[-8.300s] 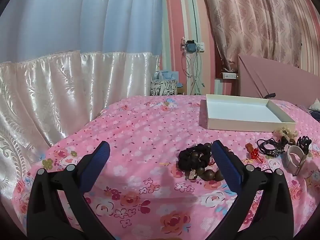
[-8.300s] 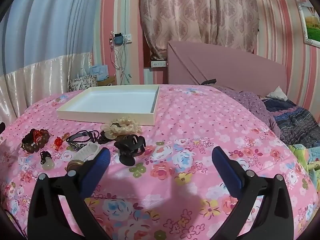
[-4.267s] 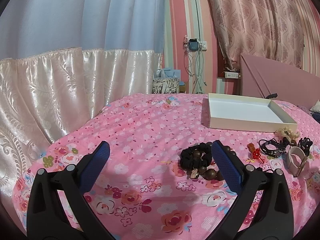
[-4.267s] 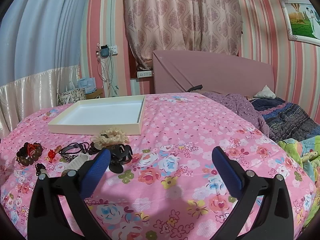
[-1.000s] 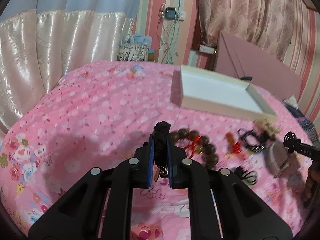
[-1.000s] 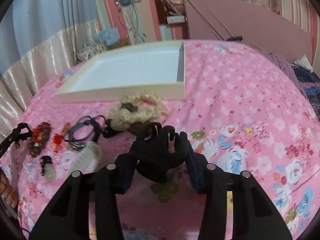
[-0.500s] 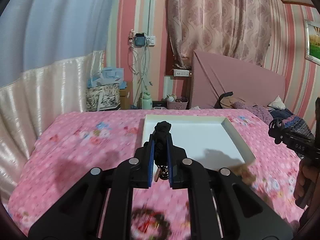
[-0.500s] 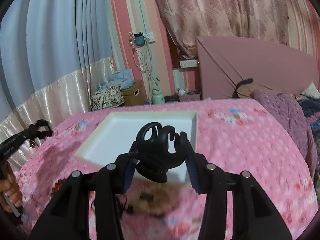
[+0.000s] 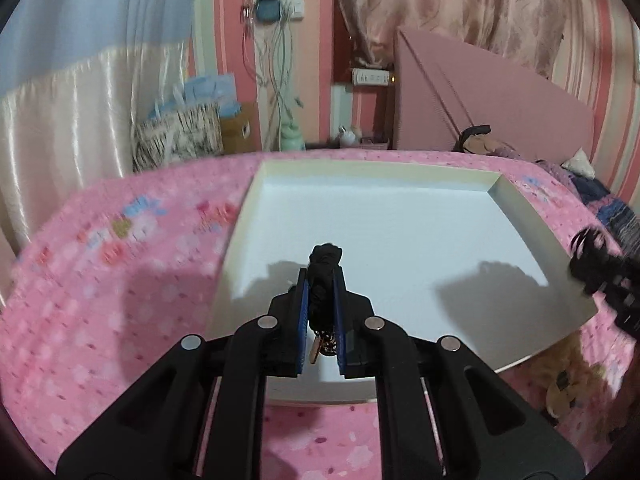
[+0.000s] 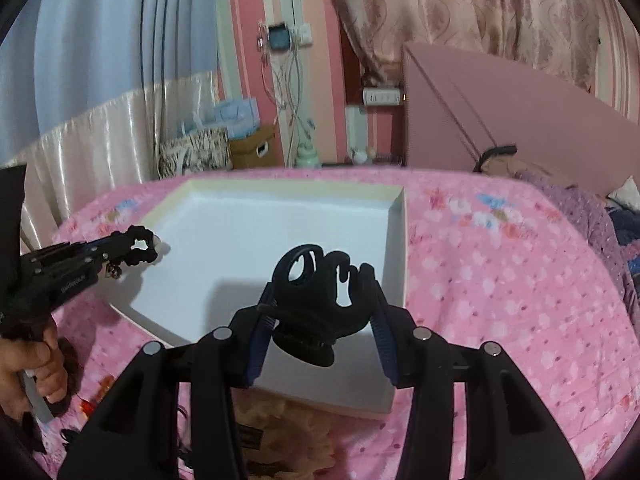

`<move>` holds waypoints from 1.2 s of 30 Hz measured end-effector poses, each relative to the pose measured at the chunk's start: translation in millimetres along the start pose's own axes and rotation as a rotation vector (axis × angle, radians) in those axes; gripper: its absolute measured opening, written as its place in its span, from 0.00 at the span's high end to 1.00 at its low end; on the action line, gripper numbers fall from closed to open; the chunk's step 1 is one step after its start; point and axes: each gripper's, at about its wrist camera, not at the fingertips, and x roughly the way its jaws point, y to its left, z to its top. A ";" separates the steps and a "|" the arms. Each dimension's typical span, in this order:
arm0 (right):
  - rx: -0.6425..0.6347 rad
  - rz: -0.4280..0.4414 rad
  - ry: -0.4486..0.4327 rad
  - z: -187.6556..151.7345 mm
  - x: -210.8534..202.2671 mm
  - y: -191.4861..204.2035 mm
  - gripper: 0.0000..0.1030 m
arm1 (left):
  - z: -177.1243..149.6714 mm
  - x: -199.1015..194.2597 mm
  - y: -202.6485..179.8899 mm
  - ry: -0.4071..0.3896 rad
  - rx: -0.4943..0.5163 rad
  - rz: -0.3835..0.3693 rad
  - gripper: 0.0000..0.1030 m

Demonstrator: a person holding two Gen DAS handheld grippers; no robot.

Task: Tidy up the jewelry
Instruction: 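Carry both items over the white tray and open both tools to release them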

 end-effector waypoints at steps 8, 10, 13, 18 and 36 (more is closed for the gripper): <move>-0.023 -0.004 0.092 -4.4 24.1 4.2 0.56 | -3.1 19.4 -10.8 0.076 0.054 0.046 0.91; -0.032 -0.009 0.107 -7.0 27.7 5.7 0.55 | -5.1 23.5 -12.3 0.100 0.063 0.057 0.91; -0.039 -0.013 0.124 -10.2 31.8 7.3 0.55 | -5.8 24.5 -13.8 0.109 0.074 0.071 0.91; -0.036 -0.015 0.143 -12.9 36.0 5.4 0.55 | -7.1 28.3 -16.9 0.135 0.097 0.075 0.91; -0.044 -0.014 0.151 -14.0 39.3 8.7 0.54 | -9.4 35.3 -16.1 0.192 0.131 0.093 0.84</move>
